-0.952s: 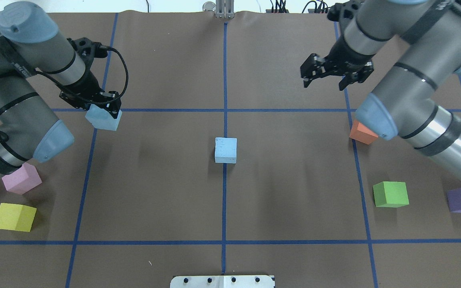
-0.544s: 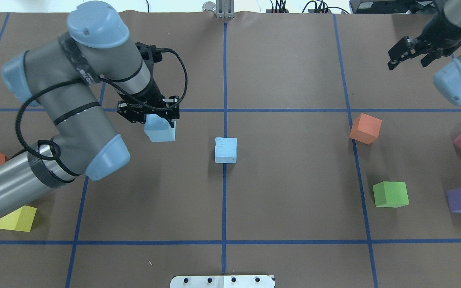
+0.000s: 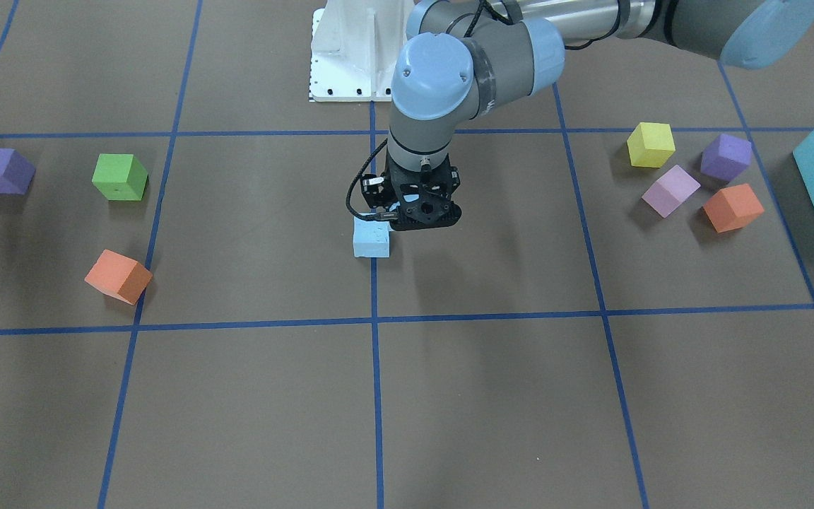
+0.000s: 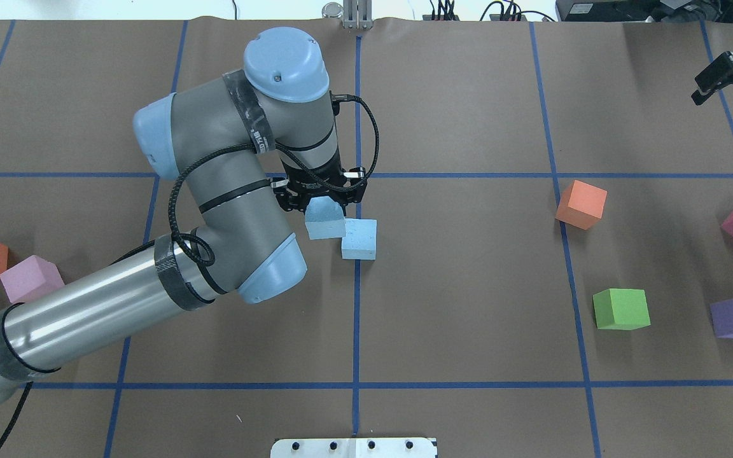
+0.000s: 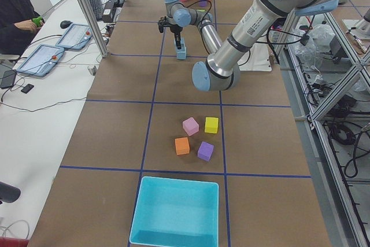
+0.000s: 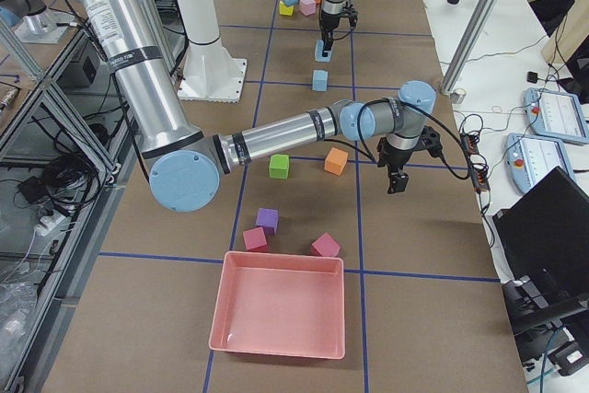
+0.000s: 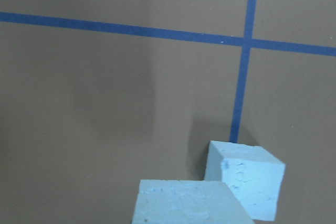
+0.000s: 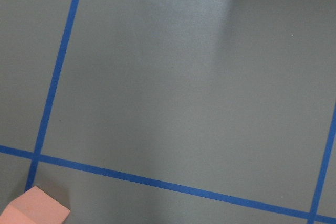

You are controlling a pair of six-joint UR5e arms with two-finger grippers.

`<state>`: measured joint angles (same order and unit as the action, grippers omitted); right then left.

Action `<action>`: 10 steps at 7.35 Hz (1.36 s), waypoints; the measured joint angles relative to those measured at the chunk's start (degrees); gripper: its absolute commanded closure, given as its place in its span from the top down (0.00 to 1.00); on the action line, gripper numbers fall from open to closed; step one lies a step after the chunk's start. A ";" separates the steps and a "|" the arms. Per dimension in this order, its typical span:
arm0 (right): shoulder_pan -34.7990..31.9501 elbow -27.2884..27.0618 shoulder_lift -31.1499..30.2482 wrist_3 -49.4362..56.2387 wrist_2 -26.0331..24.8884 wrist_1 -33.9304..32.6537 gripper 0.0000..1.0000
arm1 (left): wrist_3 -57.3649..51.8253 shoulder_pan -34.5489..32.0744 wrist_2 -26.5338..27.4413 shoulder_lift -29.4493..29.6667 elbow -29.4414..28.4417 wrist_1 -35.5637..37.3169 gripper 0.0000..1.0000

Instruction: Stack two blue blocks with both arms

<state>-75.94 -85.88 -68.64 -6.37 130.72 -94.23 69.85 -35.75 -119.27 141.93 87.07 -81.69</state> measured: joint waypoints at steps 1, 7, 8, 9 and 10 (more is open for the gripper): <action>-0.11 0.35 -0.18 0.26 0.02 0.05 1.00 | 0.26 0.29 0.39 1.50 -2.37 -0.64 0.57; -0.09 0.80 -0.23 0.25 -0.06 0.10 1.00 | 1.19 3.28 3.24 4.38 -7.92 -4.12 0.58; -0.08 0.79 -0.20 0.23 -0.04 0.12 1.00 | 1.23 3.67 3.62 4.40 -8.06 -4.28 0.62; -0.08 0.73 -0.18 0.22 -0.02 0.15 1.00 | 1.25 3.90 3.81 4.40 -8.17 -4.38 0.75; -0.08 0.70 -0.18 0.22 0.01 0.17 1.00 | 1.24 4.00 3.97 4.40 -8.23 -4.42 0.87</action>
<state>-76.03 -85.19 -68.82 -6.15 130.73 -94.05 71.08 -31.75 -115.30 146.34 78.84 -86.11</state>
